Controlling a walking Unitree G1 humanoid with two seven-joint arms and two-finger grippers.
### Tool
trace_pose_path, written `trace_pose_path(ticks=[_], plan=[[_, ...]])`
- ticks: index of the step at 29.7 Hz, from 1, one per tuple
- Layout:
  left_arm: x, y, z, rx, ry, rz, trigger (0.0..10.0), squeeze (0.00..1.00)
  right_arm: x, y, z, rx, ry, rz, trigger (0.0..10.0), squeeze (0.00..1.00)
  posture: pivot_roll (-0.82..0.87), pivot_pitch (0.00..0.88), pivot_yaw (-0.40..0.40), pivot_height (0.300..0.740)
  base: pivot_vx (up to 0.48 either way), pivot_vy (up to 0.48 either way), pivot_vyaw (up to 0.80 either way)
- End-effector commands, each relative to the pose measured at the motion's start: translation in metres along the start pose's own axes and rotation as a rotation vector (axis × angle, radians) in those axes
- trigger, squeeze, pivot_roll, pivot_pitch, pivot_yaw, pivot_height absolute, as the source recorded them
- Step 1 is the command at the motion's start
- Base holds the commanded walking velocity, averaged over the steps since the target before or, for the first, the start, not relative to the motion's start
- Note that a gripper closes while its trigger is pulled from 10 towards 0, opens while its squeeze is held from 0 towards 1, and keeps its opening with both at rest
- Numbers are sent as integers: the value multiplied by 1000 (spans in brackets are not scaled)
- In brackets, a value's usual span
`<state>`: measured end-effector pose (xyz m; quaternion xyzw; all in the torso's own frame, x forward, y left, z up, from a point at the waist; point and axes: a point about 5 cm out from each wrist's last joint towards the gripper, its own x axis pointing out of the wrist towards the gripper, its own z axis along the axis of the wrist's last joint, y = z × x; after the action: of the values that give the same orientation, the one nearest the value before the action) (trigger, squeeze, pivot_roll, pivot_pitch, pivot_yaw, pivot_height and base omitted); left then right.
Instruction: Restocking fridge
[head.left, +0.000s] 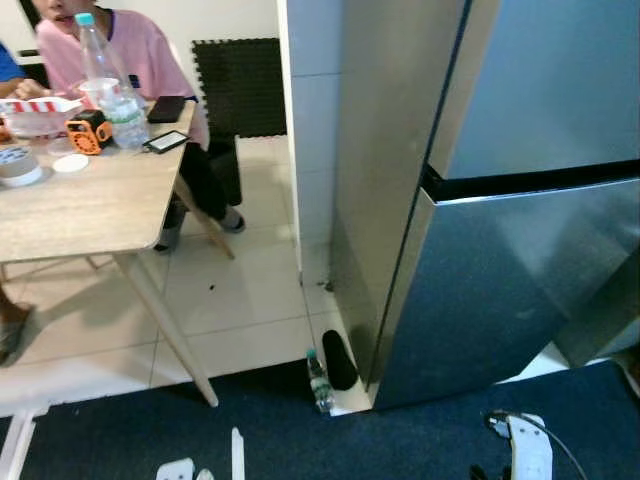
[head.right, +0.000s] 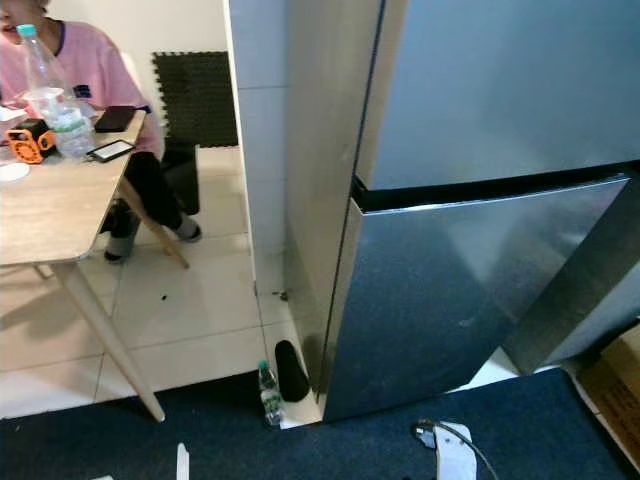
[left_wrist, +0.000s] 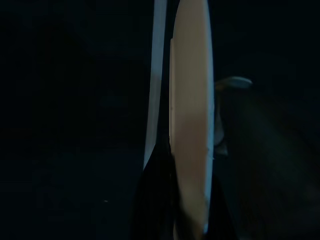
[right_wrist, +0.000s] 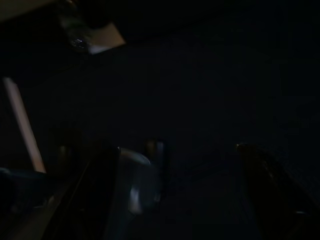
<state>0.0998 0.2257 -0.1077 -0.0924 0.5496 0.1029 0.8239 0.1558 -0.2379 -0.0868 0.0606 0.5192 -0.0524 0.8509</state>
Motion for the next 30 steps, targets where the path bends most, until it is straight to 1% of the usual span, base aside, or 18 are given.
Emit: trace_pose_path(ticks=[1,6,8,9,13,16,17,18,19,20,21,22,23,24,25,26,27,30], plan=[[-1,-1,-10,0,34,-5,10000,0,0,0,1,4,-8,2,10000,0,-15,0,8,740,0,0,0],[-1,2,-5,-33,13,4,10000,0,0,-1,8,16,-30,4,10000,0,-10,0,6,740,0,0,0],[-1,2,-3,5,21,-1,10000,0,0,2,15,-50,-55,35,10000,0,-14,0,27,740,0,0,0],[-1,2,-3,5,21,-1,10000,0,0,2,15,-50,-55,35,10000,0,-14,0,27,740,0,0,0],[1,2,11,11,-14,-3,10000,0,-4,0,62,-110,-206,80,10000,0,-5,0,20,740,0,0,0],[1,2,13,16,-21,-2,10000,0,-5,0,72,-127,-235,91,10000,0,-11,0,21,740,0,0,0],[1,2,19,17,-35,1,10000,0,-10,3,101,-140,-323,151,10000,0,-9,0,23,740,0,0,0],[1,2,19,17,-35,1,10000,0,-10,3,101,-140,-323,151,10000,0,-9,0,23,740,0,0,0],[1,2,20,17,-37,0,10000,0,-13,5,113,-144,-359,196,10000,0,-9,0,23,740,0,0,0],[1,2,20,17,-37,0,10000,0,-13,5,113,-144,-359,196,10000,0,-9,0,23,740,0,0,0],[1,2,21,24,-40,-4,10000,0,-19,11,128,-184,-396,299,10000,27,-9,0,23,740,0,0,0],[1,2,21,24,-40,-4,10000,0,-19,11,128,-184,-396,299,10000,27,-9,0,23,740,0,0,0],[1,2,22,27,-41,-5,10000,0,-25,16,141,-235,-420,414,10000,843,-9,0,23,740,0,0,0],[1,2,22,27,-41,-5,10000,0,-25,16,141,-235,-420,414,10000,843,-9,0,23,740,0,0,0],[1,2,22,30,-42,-6,10000,0,-32,20,153,-287,-439,534,10000,1000,-12,0,22,740,0,0,0],[1,2,23,30,-44,-5,10000,0,-41,23,167,-340,-460,634,10000,1000,-14,0,20,740,0,0,0],[1,3,23,29,-45,-3,10000,0,-47,25,175,-370,-472,687,10000,1000,-14,0,20,740,0,0,0],[1,4,23,30,-47,-1,10000,0,-55,26,185,-413,-491,755,10000,1000,-14,0,19,740,0,0,0]])
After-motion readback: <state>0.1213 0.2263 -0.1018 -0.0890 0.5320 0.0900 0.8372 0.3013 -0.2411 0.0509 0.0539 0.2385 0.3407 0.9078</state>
